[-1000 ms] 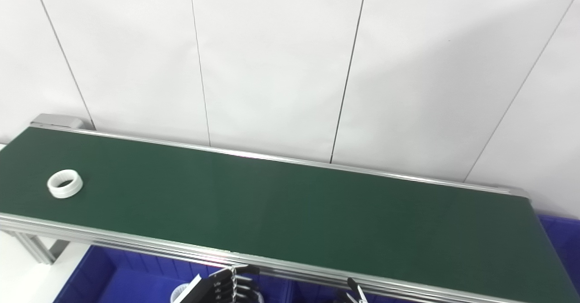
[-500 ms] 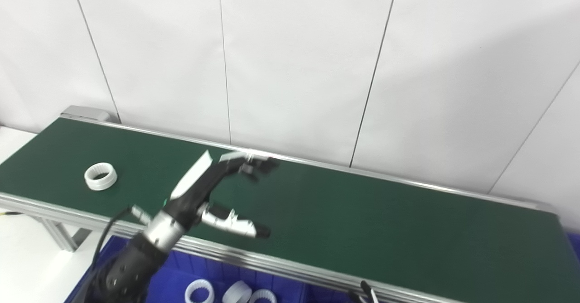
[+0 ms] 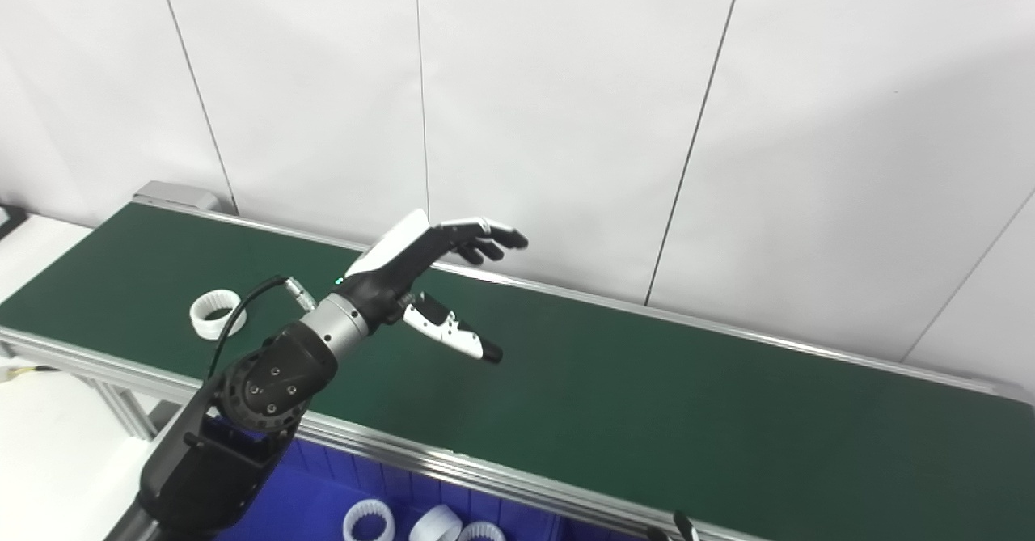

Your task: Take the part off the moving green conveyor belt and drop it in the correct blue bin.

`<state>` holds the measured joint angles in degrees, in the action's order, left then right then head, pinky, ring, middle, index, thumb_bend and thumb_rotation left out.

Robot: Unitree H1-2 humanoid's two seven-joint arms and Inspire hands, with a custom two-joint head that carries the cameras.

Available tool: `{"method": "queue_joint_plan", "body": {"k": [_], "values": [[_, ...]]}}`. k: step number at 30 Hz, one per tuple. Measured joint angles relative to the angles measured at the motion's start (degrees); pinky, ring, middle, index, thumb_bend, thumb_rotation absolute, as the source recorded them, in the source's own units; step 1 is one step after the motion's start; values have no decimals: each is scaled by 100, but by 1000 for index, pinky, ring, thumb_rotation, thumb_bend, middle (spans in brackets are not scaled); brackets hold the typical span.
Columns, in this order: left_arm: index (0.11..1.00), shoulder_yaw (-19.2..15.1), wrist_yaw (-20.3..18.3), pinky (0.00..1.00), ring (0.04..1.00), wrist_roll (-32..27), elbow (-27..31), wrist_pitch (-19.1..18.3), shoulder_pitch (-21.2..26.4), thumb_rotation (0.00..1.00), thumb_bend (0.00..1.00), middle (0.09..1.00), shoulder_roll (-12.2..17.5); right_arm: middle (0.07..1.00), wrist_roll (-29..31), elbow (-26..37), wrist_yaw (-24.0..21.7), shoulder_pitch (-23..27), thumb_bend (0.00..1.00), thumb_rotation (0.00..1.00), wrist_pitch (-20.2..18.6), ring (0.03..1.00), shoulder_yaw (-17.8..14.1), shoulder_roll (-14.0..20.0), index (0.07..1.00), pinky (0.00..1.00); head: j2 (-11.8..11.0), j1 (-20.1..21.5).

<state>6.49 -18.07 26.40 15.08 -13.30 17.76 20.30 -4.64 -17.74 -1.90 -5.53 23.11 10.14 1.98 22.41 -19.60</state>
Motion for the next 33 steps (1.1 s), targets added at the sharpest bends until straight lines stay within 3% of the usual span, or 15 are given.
{"method": "queue_joint_plan", "body": {"k": [5, 11, 22, 33], "values": [[797, 530, -319, 747, 841, 851, -264, -297, 56, 69, 951, 858, 282, 884, 60, -1, -52, 8, 482, 1000, 0, 847, -25, 13, 993, 787, 9, -71], [811, 872, -520, 812, 885, 1437, -813, -395, 202, 16, 935, 875, 327, 889, 79, -1, -92, 6, 472, 1000, 0, 853, -49, 17, 999, 795, 9, -71], [818, 959, -527, 852, 892, 1608, -1619, -410, 266, 0, 909, 885, 460, 882, 69, -14, -121, 19, 496, 1000, 1, 840, -57, 23, 987, 770, 9, -18], [824, 1042, -380, 759, 870, 1686, -2121, -295, 372, 0, 881, 889, 486, 880, 56, -32, -122, 21, 508, 1000, 2, 841, -58, 16, 986, 769, 0, 9]]}}
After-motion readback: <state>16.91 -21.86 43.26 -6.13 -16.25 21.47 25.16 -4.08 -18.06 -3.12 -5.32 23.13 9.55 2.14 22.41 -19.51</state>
